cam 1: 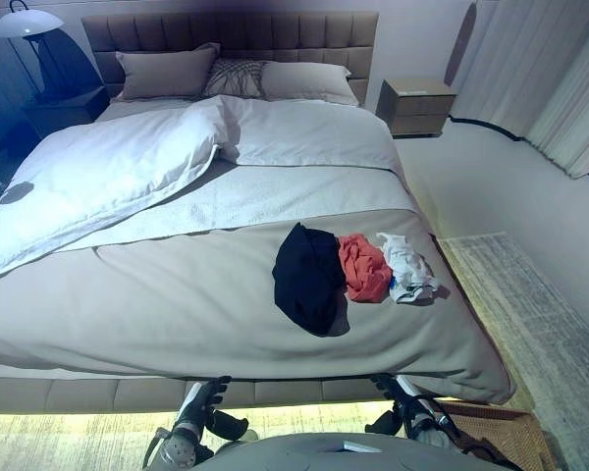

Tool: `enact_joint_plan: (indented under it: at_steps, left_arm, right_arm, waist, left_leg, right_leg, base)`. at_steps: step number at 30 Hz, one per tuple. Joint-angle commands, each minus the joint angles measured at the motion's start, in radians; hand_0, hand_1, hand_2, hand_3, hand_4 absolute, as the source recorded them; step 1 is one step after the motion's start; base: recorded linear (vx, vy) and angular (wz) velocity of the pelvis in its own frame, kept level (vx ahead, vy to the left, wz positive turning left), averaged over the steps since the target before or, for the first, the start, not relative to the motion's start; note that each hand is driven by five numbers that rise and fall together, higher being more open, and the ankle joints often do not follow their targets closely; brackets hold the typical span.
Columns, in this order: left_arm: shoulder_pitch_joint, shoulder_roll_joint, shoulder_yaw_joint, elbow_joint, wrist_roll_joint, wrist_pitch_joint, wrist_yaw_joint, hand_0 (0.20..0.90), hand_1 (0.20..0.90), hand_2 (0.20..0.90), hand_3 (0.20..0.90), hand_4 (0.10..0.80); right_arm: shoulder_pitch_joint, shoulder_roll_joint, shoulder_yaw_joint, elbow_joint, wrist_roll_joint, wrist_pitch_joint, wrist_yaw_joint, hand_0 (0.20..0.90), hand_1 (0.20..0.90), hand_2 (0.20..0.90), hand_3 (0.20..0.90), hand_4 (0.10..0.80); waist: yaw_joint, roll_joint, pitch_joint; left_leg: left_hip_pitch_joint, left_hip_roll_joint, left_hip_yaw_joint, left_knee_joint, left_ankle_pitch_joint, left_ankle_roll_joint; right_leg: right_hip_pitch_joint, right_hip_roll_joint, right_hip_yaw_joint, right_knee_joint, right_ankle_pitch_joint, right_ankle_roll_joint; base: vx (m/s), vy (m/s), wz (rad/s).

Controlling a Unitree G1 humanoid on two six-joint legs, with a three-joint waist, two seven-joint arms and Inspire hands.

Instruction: Pick up the clothes from the bed and place them into the basket

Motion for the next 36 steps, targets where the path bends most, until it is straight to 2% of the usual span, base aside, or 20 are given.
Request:
enact_joint_plan:
  at_steps: [1, 10, 16, 20, 25, 30, 33, 34, 36]
  left_arm:
    - [-0.112, -0.024, -0.013, 0.042, 0.012, -0.072, 0.002, 0.9, 0.9, 0.9, 0.9, 0.8]
    - [-0.116, -0.026, -0.007, 0.045, 0.006, -0.063, 0.006, 0.9, 0.9, 0.9, 0.9, 0.8]
    - [-0.12, -0.023, -0.005, 0.04, -0.007, -0.078, 0.021, 0.9, 0.9, 0.9, 0.9, 0.8]
    - [-0.127, -0.007, -0.005, 0.017, -0.019, -0.113, 0.029, 0.9, 0.9, 0.9, 0.9, 0.8]
    - [-0.145, 0.045, -0.031, -0.079, -0.045, -0.156, 0.016, 0.9, 0.9, 0.9, 0.9, 0.8]
    - [-0.158, 0.101, -0.081, -0.26, -0.042, -0.163, 0.026, 0.9, 0.9, 0.9, 0.9, 0.8]
    - [-0.164, 0.135, -0.099, -0.384, -0.103, -0.138, 0.008, 0.9, 0.9, 0.9, 0.9, 0.8]
    - [-0.174, 0.156, -0.106, -0.451, -0.143, -0.125, -0.005, 0.9, 0.9, 0.9, 0.9, 0.8]
    - [-0.185, 0.173, -0.114, -0.503, -0.173, -0.113, -0.014, 0.9, 0.9, 0.9, 0.9, 0.8]
  right_arm:
    - [-0.104, 0.03, -0.009, 0.025, 0.017, -0.031, -0.024, 0.9, 0.9, 0.9, 0.9, 0.8]
    - [-0.107, 0.029, -0.013, 0.028, 0.01, -0.026, -0.035, 0.9, 0.9, 0.9, 0.9, 0.8]
    - [-0.113, 0.024, -0.012, 0.014, 0.003, -0.043, -0.127, 0.9, 0.9, 0.9, 0.9, 0.8]
    - [-0.13, 0.004, -0.016, -0.022, 0.035, -0.06, -0.17, 0.9, 0.9, 0.9, 0.9, 0.8]
    - [-0.172, -0.054, -0.01, -0.114, 0.012, -0.056, -0.253, 0.9, 0.9, 0.9, 0.9, 0.8]
    - [-0.235, -0.122, -0.005, -0.245, 0.017, 0.036, -0.372, 0.9, 0.9, 0.9, 0.9, 0.8]
    - [-0.288, -0.161, -0.016, -0.303, 0.044, 0.096, -0.42, 0.9, 0.9, 0.9, 0.9, 0.8]
    - [-0.33, -0.183, -0.029, -0.329, 0.063, 0.141, -0.436, 0.9, 0.9, 0.9, 0.9, 0.8]
    - [-0.366, -0.2, -0.036, -0.334, 0.058, 0.161, -0.451, 0.9, 0.9, 0.9, 0.9, 0.8]
  waist:
    - [-0.011, -0.027, 0.064]
    - [-0.012, -0.03, 0.061]
    - [-0.014, -0.03, 0.061]
    - [-0.015, -0.029, 0.066]
    - [-0.011, -0.028, 0.076]
    - [0.001, -0.024, 0.098]
    - [0.006, -0.023, 0.113]
    - [0.008, -0.021, 0.131]
    - [0.009, -0.019, 0.149]
  left_leg:
    - [0.091, -0.039, 0.056, 0.007, -0.145, 0.016]
    - [0.094, -0.04, 0.057, 0.007, -0.147, 0.017]
    - [0.097, -0.041, 0.058, 0.009, -0.15, 0.018]
    - [0.098, -0.041, 0.059, 0.009, -0.151, 0.018]
    - [0.098, -0.04, 0.06, 0.014, -0.151, 0.021]
    - [0.089, -0.034, 0.058, 0.024, -0.151, 0.022]
    - [0.075, -0.029, 0.059, 0.042, -0.157, 0.022]
    - [0.048, -0.025, 0.059, 0.072, -0.162, 0.023]
    - [0.014, -0.022, 0.056, 0.106, -0.166, 0.023]
  right_leg:
    - [0.084, -0.052, 0.003, 0.01, -0.081, 0.022]
    - [0.085, -0.049, 0.009, 0.01, -0.082, 0.022]
    - [0.085, -0.048, 0.015, 0.01, -0.081, 0.022]
    - [0.085, -0.045, 0.022, 0.01, -0.079, 0.022]
    - [0.083, -0.041, 0.034, 0.012, -0.078, 0.017]
    - [0.072, -0.038, 0.043, 0.019, -0.075, 0.013]
    - [0.057, -0.035, 0.052, 0.036, -0.084, 0.006]
    - [0.028, -0.033, 0.054, 0.072, -0.095, 0.001]
    - [-0.006, -0.032, 0.052, 0.11, -0.107, -0.007]
  base:
    - [0.0, 0.0, 0.0]
    - [0.0, 0.0, 0.0]
    - [0.0, 0.0, 0.0]
    - [0.0, 0.0, 0.0]
    - [0.017, -0.013, -0.03]
    - [0.049, -0.047, -0.07]
    - [0.073, -0.076, -0.04]
    - [0.022, -0.078, -0.04]
    - [-0.062, -0.074, -0.04]
